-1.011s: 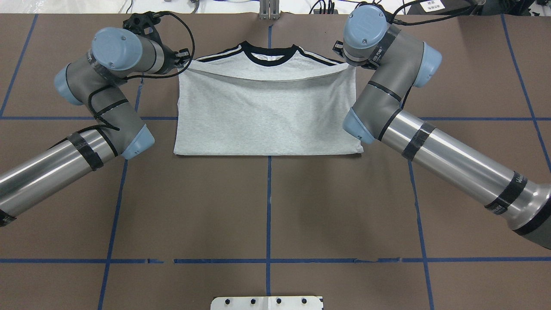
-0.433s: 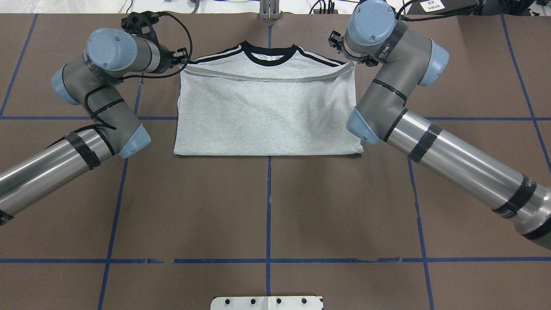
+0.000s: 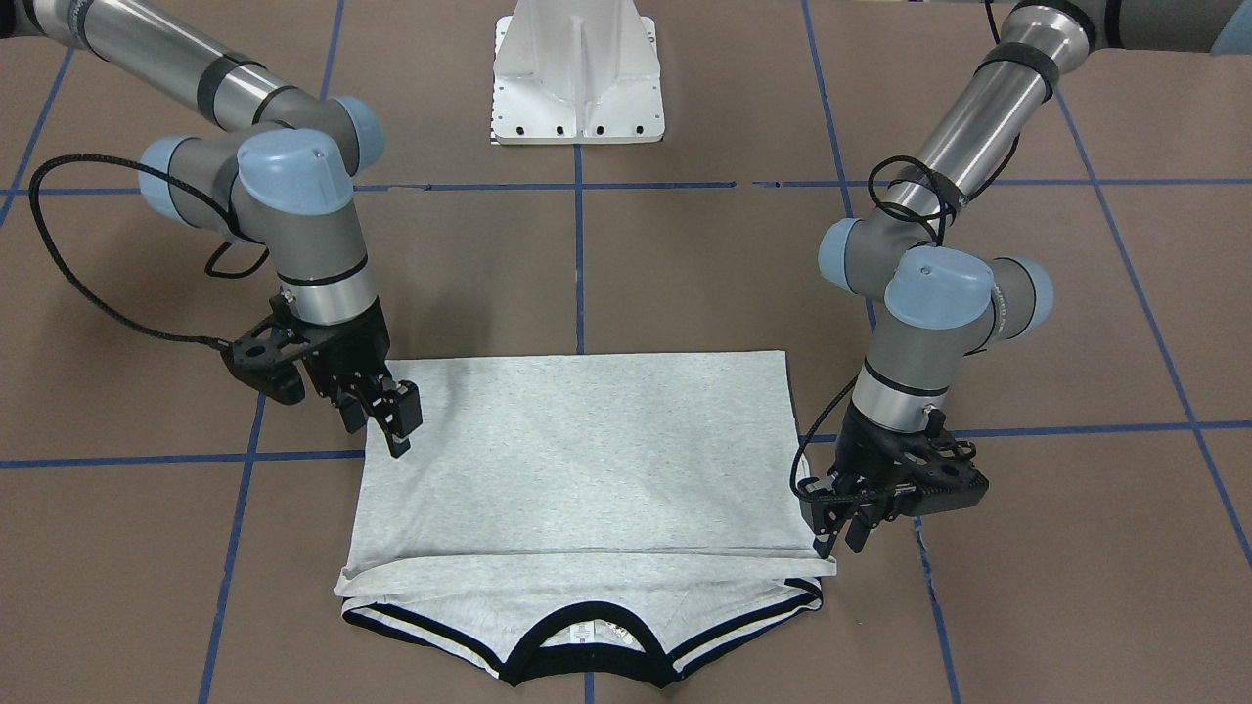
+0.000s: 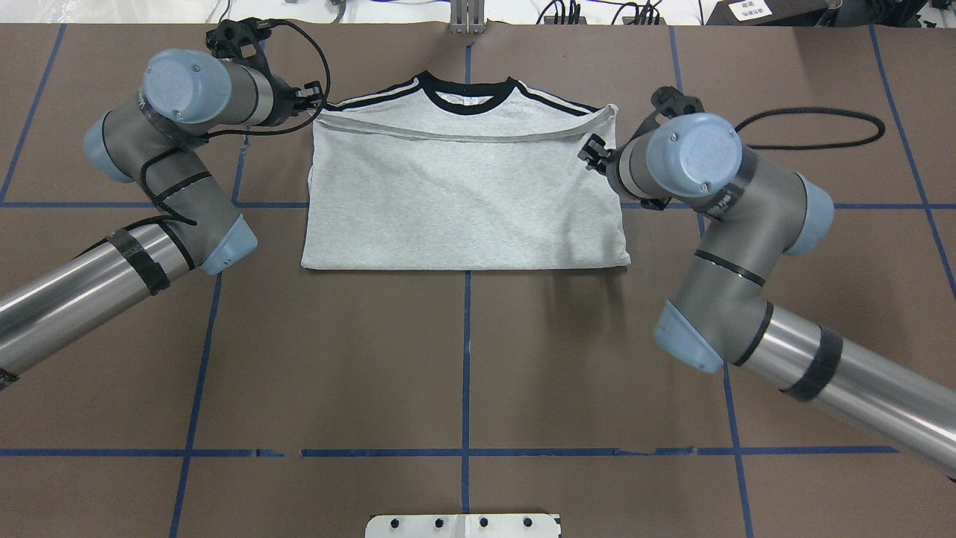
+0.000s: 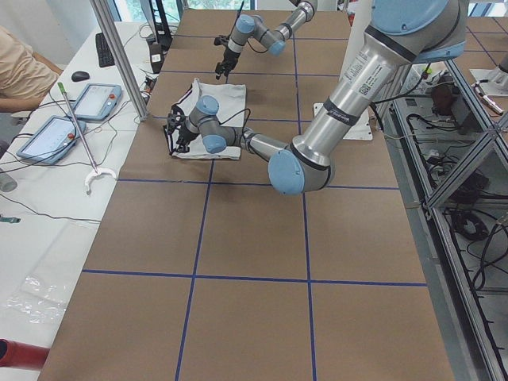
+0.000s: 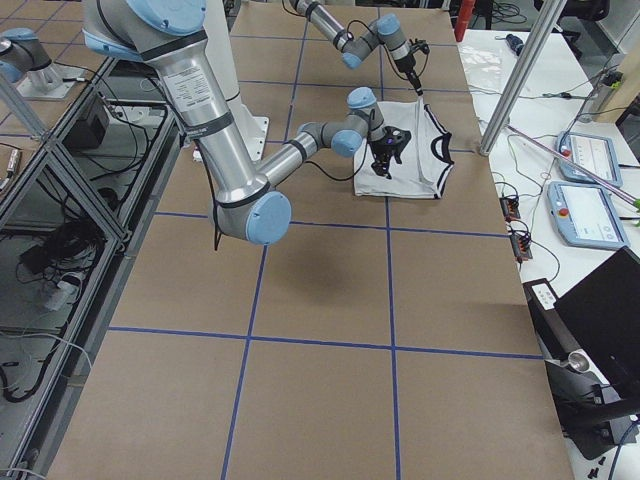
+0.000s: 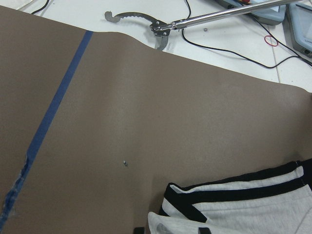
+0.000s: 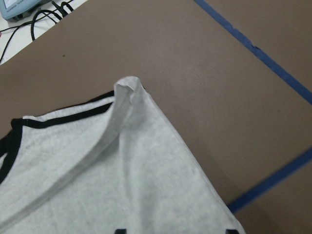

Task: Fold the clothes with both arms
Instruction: 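Grasp the folded shirt's near corner with the right gripper and rotate it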

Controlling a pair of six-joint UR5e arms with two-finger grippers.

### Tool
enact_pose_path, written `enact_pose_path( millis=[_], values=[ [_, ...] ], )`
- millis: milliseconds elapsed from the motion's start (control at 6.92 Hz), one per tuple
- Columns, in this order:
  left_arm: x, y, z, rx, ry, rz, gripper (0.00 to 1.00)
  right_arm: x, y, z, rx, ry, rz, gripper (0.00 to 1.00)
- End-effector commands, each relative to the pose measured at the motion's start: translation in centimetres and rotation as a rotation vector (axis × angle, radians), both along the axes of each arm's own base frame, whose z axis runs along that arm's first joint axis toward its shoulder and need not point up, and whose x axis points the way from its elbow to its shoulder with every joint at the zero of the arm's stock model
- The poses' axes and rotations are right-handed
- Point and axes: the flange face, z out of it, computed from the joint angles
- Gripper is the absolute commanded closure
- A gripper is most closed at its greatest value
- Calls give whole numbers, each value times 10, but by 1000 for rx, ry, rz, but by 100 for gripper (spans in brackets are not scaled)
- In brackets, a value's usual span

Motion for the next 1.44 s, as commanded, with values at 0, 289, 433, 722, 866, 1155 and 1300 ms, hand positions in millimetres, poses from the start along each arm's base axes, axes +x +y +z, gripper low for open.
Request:
enact_pose_path(
  millis=[0,289,433,722,866,1155,1300],
  values=[
    [-2,0,-2,-1,2,-3,53,-14,58,36,-75,-7,31,24],
    [-2,0,-3,0,3,-3,53,-24,69,45,-97,-3,39,24],
    [-2,1,-3,-1,2,-3,53,-25,73,52,-106,4,37,24],
    [-3,1,-3,-1,3,-5,53,-29,76,57,-102,20,41,51],
    [-4,1,-7,4,7,-6,53,-31,77,57,-102,21,38,81],
    [-6,1,-6,3,8,-6,53,-29,78,55,-101,16,36,100],
    [-7,1,-11,8,14,-9,53,-26,79,50,-96,6,36,100]
  ],
)
